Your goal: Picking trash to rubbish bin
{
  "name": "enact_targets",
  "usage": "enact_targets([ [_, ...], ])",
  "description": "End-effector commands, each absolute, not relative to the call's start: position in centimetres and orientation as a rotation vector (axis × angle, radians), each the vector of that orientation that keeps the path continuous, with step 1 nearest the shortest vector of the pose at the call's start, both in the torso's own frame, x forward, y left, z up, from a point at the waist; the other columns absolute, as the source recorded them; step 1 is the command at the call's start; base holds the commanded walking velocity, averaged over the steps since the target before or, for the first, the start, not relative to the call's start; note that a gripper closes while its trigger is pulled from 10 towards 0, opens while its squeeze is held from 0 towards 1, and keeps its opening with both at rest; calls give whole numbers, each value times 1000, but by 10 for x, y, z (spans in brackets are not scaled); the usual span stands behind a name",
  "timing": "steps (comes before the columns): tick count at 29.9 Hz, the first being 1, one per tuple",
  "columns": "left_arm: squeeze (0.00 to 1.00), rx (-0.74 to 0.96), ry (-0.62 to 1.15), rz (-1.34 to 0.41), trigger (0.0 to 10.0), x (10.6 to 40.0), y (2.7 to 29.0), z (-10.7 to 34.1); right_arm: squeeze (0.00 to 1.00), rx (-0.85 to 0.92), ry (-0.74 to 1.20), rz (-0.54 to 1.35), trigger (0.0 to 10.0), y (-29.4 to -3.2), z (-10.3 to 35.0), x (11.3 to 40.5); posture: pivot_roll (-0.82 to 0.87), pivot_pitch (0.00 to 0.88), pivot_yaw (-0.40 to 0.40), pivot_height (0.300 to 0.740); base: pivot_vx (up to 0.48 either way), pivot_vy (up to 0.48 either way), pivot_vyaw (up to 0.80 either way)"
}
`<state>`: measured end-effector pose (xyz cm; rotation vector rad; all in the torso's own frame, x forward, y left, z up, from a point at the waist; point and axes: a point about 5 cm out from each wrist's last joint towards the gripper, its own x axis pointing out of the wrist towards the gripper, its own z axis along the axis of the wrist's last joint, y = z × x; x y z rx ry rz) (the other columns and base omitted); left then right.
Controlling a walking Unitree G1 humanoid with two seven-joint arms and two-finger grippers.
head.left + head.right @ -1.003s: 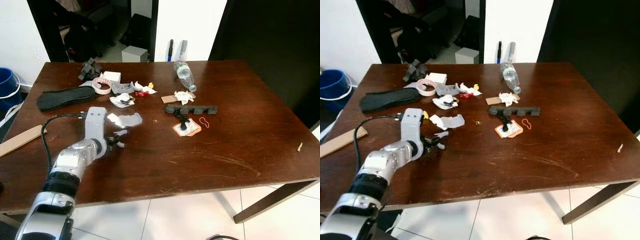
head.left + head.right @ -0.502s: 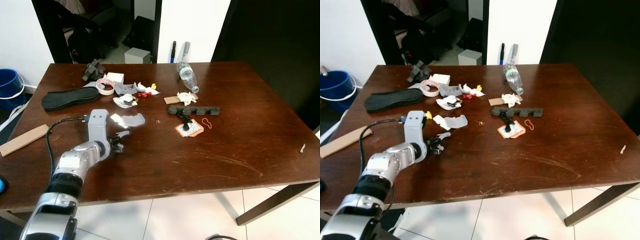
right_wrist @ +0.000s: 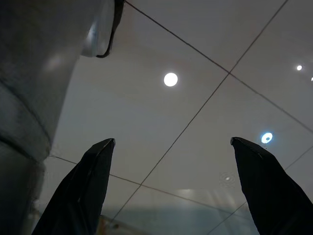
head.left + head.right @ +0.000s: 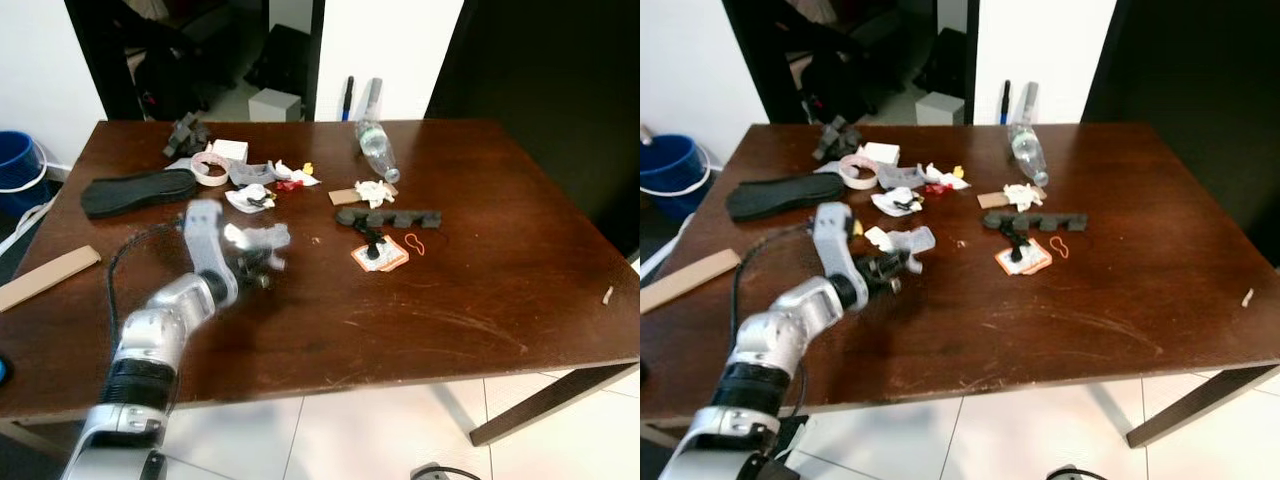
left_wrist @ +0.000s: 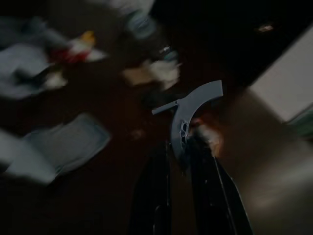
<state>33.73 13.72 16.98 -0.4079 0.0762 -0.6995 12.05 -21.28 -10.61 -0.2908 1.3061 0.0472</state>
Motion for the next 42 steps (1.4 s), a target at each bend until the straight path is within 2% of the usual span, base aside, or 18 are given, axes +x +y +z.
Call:
enact_targets([
  [1,0,-432,90,-768,10000,329,132,165,0,-265,1322,-13,10000,-220,-106,114,120,103,-26,740,0,0,0],
  [7,0,-404,55,-1000,10000,301,117,168,0,-153,1329,-277,10000,-240,-105,103,126,103,-29,740,0,0,0],
  [9,0,-404,55,-1000,10000,301,117,168,0,-153,1329,-277,10000,-240,-105,103,126,103,-29,740,0,0,0],
  [11,0,-381,93,-1172,10000,271,116,155,0,-54,1292,-577,10000,-273,-97,96,124,102,-27,740,0,0,0],
  [13,0,-381,93,-1172,10000,271,116,155,0,-54,1292,-577,10000,-273,-97,96,124,102,-27,740,0,0,0],
  [15,0,-390,153,-1300,10000,242,122,138,0,47,1210,-853,10000,-310,-82,93,122,100,-26,740,0,0,0],
  [17,0,-390,153,-1300,10000,242,122,138,0,47,1210,-853,10000,-310,-82,93,122,100,-26,740,0,0,0],
  [19,0,-412,211,-1329,10000,224,132,125,0,96,1093,-1039,10000,-343,-63,100,124,99,-23,740,0,0,0],
  [22,0,-412,211,-1329,10000,224,132,125,0,96,1093,-1039,10000,-343,-63,100,124,99,-23,740,0,0,0],
  [24,0,-402,282,-1259,10000,216,144,108,0,81,909,-1187,10000,-383,-27,123,127,99,-22,740,0,0,0],
  [26,0,-402,282,-1259,10000,216,144,108,0,81,909,-1187,10000,-383,-27,123,127,99,-22,740,0,0,0],
  [28,0,-404,311,-1205,10000,209,152,101,0,46,680,-1274,10000,-415,18,157,139,104,-25,740,0,0,0],
  [29,0,-404,311,-1205,10000,209,152,101,0,46,680,-1274,10000,-415,18,157,139,104,-25,740,0,0,0],
  [31,0,-408,311,-1186,10000,205,154,100,0,-13,485,-1304,10000,-427,60,194,145,106,-29,740,0,0,0],
  [33,0,-408,311,-1186,10000,205,154,100,0,-13,485,-1304,10000,-427,60,194,145,106,-29,740,0,0,0],
  [38,0,-395,292,-1135,10000,206,155,100,0,-68,186,-1265,10000,-423,129,255,161,111,-38,740,0,0,0],
  [40,0,-395,292,-1135,10000,206,155,100,0,-68,186,-1265,10000,-423,129,255,161,111,-38,740,0,0,0],
  [42,0,-377,247,-1049,10000,216,157,102,0,8,-50,-1080,10000,-395,170,301,175,114,-43,740,0,0,0],
])
